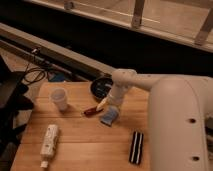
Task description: Place the pepper on the white sponge
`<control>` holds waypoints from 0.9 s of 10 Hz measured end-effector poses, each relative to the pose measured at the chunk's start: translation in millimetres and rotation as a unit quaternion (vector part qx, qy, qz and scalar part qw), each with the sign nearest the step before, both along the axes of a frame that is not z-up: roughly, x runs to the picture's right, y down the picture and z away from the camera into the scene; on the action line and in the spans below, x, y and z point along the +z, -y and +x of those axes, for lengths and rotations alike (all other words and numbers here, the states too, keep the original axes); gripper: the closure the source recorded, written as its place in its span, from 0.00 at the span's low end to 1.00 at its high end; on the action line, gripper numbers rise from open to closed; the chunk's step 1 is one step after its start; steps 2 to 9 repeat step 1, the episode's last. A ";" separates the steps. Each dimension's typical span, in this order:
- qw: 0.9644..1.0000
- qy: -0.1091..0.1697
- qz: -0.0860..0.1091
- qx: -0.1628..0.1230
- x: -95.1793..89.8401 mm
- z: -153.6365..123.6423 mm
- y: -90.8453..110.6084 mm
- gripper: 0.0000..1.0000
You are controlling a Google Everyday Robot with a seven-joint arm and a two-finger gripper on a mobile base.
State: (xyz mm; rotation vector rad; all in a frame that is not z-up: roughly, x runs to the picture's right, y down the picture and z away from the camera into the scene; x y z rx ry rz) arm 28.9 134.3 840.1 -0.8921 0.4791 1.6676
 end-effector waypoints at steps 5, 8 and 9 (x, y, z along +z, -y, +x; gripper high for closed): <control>1.000 0.001 0.029 0.000 -14.1 -1.1 11.2 0.20; 1.000 0.001 0.029 0.000 -14.1 -1.1 11.2 0.20; 1.000 0.001 0.029 0.000 -14.1 -1.1 11.2 0.20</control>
